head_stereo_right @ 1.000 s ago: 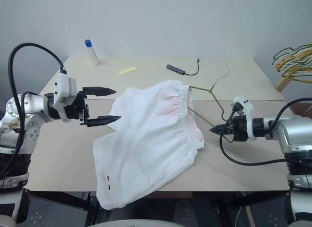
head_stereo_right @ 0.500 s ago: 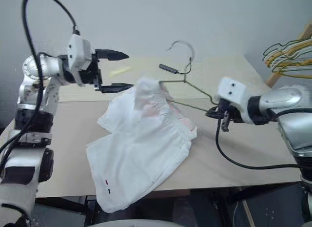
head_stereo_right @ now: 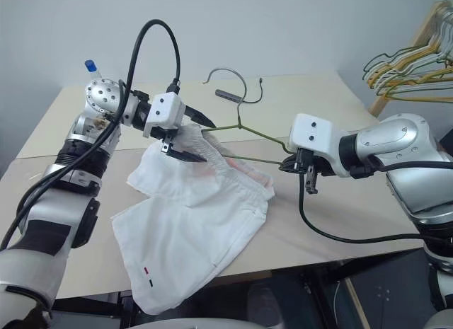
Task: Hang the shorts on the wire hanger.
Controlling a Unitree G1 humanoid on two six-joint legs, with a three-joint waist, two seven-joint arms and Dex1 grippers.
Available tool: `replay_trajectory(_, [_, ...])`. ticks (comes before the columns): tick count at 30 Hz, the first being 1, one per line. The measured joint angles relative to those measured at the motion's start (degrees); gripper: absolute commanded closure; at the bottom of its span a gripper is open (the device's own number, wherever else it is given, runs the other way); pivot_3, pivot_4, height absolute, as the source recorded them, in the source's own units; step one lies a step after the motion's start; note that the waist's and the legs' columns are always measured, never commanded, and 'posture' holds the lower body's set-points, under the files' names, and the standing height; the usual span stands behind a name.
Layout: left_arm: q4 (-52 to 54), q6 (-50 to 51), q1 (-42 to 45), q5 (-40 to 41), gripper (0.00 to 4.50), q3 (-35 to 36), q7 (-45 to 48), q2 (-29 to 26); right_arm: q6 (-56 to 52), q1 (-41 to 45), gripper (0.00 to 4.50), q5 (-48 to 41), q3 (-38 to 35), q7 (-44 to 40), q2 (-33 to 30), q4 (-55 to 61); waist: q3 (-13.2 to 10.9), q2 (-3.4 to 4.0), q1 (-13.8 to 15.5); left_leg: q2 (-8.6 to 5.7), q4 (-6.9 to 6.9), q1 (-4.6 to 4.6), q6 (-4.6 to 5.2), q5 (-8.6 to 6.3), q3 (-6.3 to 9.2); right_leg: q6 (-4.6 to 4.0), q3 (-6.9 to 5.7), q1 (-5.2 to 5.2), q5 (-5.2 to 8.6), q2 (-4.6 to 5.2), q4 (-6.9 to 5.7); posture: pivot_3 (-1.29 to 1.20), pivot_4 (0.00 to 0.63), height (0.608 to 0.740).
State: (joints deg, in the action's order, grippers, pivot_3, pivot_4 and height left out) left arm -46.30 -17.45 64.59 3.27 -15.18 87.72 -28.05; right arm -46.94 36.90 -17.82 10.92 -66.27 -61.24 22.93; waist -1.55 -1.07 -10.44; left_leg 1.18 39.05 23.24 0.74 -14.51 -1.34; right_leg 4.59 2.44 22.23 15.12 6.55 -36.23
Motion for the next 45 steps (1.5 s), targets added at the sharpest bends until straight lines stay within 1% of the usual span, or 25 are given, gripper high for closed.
replay_trajectory(2, [0.0, 0.0, -0.3, 0.0, 2.21, 0.1, 0.1, -0.1, -1.3, 0.0, 4.50, -1.0, -0.3, 0.0, 0.0, 0.0, 0.0, 0.00, -0.3, 0.01, 0.00, -0.04, 0.00, 0.00, 0.16, 0.00, 0.01, 0.00, 0.00, 0.00, -0.05, -0.23, 0.000, 0.740])
replay_trajectory(5, [0.2, 0.1, -1.3, 0.1, 3.06, 0.4, 0.6, -0.4, -2.2, 0.0, 4.50, -1.6, -0.4, 0.1, 0.0, 0.0, 0.0, 0.01, -0.5, 0.01, 0.00, -0.07, 0.00, 0.00, 0.25, 0.00, 0.01, 0.00, 0.00, -0.01, -0.10, -0.22, 0.000, 0.740])
replay_trajectory(6, [0.3, 0.2, -1.8, 0.1, 3.41, 0.4, 0.7, -0.7, -2.6, 0.1, 4.50, -1.7, -0.4, 0.0, 0.0, 0.0, 0.0, 0.01, -0.6, 0.01, 0.00, -0.06, 0.00, 0.00, 0.27, 0.00, 0.01, 0.00, 0.00, -0.01, -0.11, -0.22, 0.000, 0.740])
replay_trajectory(7, [0.4, 0.4, -2.0, 0.2, 3.65, 0.5, 0.9, -0.8, -3.0, 0.2, 4.50, -2.1, -0.4, 0.0, 0.0, -0.1, 0.0, 0.01, -0.7, 0.01, 0.00, -0.06, 0.00, 0.00, 0.29, 0.00, 0.01, 0.00, 0.00, 0.00, -0.10, -0.22, 0.000, 0.740])
replay_trajectory(9, [0.8, 1.4, -2.5, 0.6, 4.28, 0.6, 1.8, -1.0, -3.7, 0.9, 4.50, -2.8, -0.5, 0.1, 0.1, -0.2, 0.0, 0.01, -0.9, 0.00, 0.00, -0.05, 0.00, 0.00, 0.32, 0.00, 0.01, 0.00, 0.00, 0.00, -0.10, -0.22, 0.000, 0.740])
replay_trajectory(10, [1.2, 2.2, -2.8, 1.0, 4.47, 0.8, 2.0, -1.1, -3.8, 1.2, 4.50, -2.8, -0.7, 0.1, 0.1, -0.2, 0.0, 0.01, -0.9, 0.00, 0.00, -0.05, 0.00, 0.00, 0.34, 0.00, 0.00, 0.00, 0.00, 0.00, -0.09, -0.22, 0.000, 0.740])
replay_trajectory(14, [3.4, 5.3, -4.0, 1.6, 4.47, 1.6, 2.5, -1.4, -3.6, 1.3, 4.50, -3.2, -0.7, 0.1, 0.1, -0.3, 0.0, 0.01, -1.0, 0.00, 0.00, -0.04, 0.00, 0.00, 0.38, 0.00, -0.01, 0.00, 0.00, 0.00, -0.10, -0.22, 0.000, 0.740])
replay_trajectory(16, [5.0, 7.4, -5.0, 2.4, 4.50, 2.1, 2.5, -1.8, -3.2, 1.1, 3.90, -3.2, -0.8, 0.4, 0.5, -0.7, 0.0, 0.01, -1.1, 0.00, 0.00, -0.05, 0.00, 0.00, 0.39, 0.00, -0.01, -0.01, 0.00, 0.00, -0.12, -0.22, 0.000, 0.740])
replay_trajectory(17, [5.8, 8.3, -5.5, 2.7, 4.50, 2.5, 2.5, -2.0, -3.1, 0.9, 3.71, -3.3, -1.2, 0.6, 1.0, -1.1, 0.0, 0.01, -1.2, 0.01, 0.01, -0.06, 0.00, 0.00, 0.40, 0.00, -0.01, -0.01, 0.00, 0.00, -0.12, -0.22, 0.000, 0.740])
replay_trajectory(22, [9.4, 12.0, -7.8, 3.9, 4.50, 3.8, 2.3, -3.4, -3.1, -0.3, 1.99, -4.2, -3.2, 1.5, 1.2, -2.7, 0.0, 0.02, -1.4, -0.01, 0.01, -0.06, 0.00, 0.00, 0.44, 0.00, 0.00, 0.00, 0.00, 0.01, -0.20, -0.21, 0.000, 0.740])
replay_trajectory(24, [10.6, 13.7, -8.2, 4.4, 4.50, 4.4, 1.7, -3.7, -3.4, -1.7, 1.32, -4.7, -6.6, 2.7, 0.6, -4.2, 0.0, 0.02, -1.2, -0.02, 0.02, -0.05, 0.00, 0.00, 0.47, 0.00, -0.01, -0.03, 0.00, 0.02, -0.19, -0.21, 0.000, 0.740])
replay_trajectory(25, [11.1, 14.8, -8.5, 4.9, 4.50, 5.0, 1.5, -3.8, -3.6, -2.8, 0.90, -4.9, -8.9, 3.4, 0.1, -5.2, 0.0, 0.02, -1.1, -0.03, 0.02, -0.05, 0.00, 0.00, 0.47, 0.00, -0.01, -0.03, 0.00, 0.02, -0.19, -0.21, 0.000, 0.740])
replay_trajectory(27, [12.0, 17.1, -9.0, 5.8, 4.50, 5.8, 0.7, -4.3, -4.3, -6.1, 0.23, -5.2, -14.0, 4.9, -1.4, -6.7, 0.0, 0.02, -0.9, -0.03, 0.02, -0.06, 0.00, 0.00, 0.48, 0.00, -0.01, -0.03, 0.00, 0.02, -0.19, -0.21, 0.000, 0.740])
replay_trajectory(28, [12.5, 18.1, -9.4, 6.0, 4.50, 6.3, 0.2, -4.5, -4.8, -8.5, 0.05, -5.5, -16.9, 5.5, -1.9, -7.1, 0.0, 0.02, -0.8, -0.03, 0.01, -0.06, 0.00, 0.00, 0.48, 0.00, -0.01, -0.03, 0.00, 0.01, -0.20, -0.21, 0.000, 0.740])
replay_trajectory(30, [13.9, 20.0, -10.3, 6.3, 4.50, 7.2, -0.8, -5.0, -5.9, -14.0, 0.05, -6.1, -22.1, 6.6, -2.1, -7.3, 0.0, 0.02, -0.7, -0.03, 0.01, -0.09, 0.00, 0.00, 0.48, 0.00, 0.01, -0.06, 0.00, 0.01, -0.22, -0.21, 0.000, 0.740])
replay_trajectory(32, [14.5, 21.6, -11.1, 6.9, 4.50, 7.8, -1.8, -5.4, -7.0, -18.8, 0.05, -6.6, -25.8, 8.0, -1.0, -7.3, 0.0, 0.01, -0.6, -0.03, 0.07, -0.12, 0.00, 0.01, 0.47, 0.00, 0.05, -0.06, 0.00, 0.01, -0.40, -0.21, 0.000, 0.740])
replay_trajectory(34, [15.7, 23.3, -11.8, 7.7, 4.50, 8.5, -2.8, -5.5, -8.4, -23.7, 0.05, -7.8, -29.7, 10.2, 2.4, -6.3, 0.0, 0.00, -0.6, -0.03, 0.08, -0.19, 0.00, 0.01, 0.47, 0.00, 0.09, -0.09, 0.00, -0.01, -0.44, -0.21, 0.000, 0.740])
replay_trajectory(36, [16.8, 24.5, -12.2, 8.2, 4.50, 9.1, -3.6, -5.5, -8.9, -27.5, 0.05, -9.1, -30.5, 12.8, 7.6, -4.1, 0.0, 0.01, -0.7, -0.04, 0.07, -0.30, 0.00, 0.01, 0.49, 0.00, 0.15, -0.13, 0.01, -0.04, -0.48, -0.21, 0.000, 0.740])
replay_trajectory(37, [17.0, 25.0, -12.2, 8.3, 4.50, 9.2, -3.9, -5.5, -8.9, -28.6, 0.05, -9.8, -30.2, 13.7, 9.9, -3.0, 0.0, 0.02, -0.7, -0.04, 0.07, -0.31, 0.00, 0.01, 0.49, 0.01, 0.16, -0.15, 0.01, -0.06, -0.48, -0.21, 0.000, 0.740])
replay_trajectory(38, [17.5, 25.4, -12.4, 8.3, 4.50, 9.5, -4.3, -5.6, -9.0, -29.6, 0.05, -10.6, -29.3, 15.8, 14.2, -0.9, 0.0, 0.04, -0.9, -0.06, 0.04, -0.36, 0.00, 0.01, 0.50, 0.01, 0.22, -0.15, 0.01, -0.08, -0.48, -0.21, 0.000, 0.740])
replay_trajectory(42, [18.5, 26.3, -12.9, 8.4, 4.50, 9.5, -5.1, -5.6, -9.1, -29.1, 0.05, -12.4, -21.9, 22.7, 26.3, 2.7, 0.1, 0.13, -1.5, -0.11, 0.04, -0.35, 0.00, 0.01, 0.56, 0.01, 0.30, -0.12, 0.01, -0.08, -0.52, -0.20, 0.000, 0.740])
replay_trajectory(45, [18.9, 26.5, -13.0, 8.4, 4.50, 9.5, -5.3, -5.6, -9.2, -26.8, 0.05, -12.6, -17.7, 26.5, 31.5, 2.1, 0.1, 0.13, -1.4, -0.13, 0.03, -0.33, 0.00, 0.01, 0.61, 0.01, 0.29, -0.11, 0.01, -0.08, -0.53, -0.19, 0.000, 0.740])
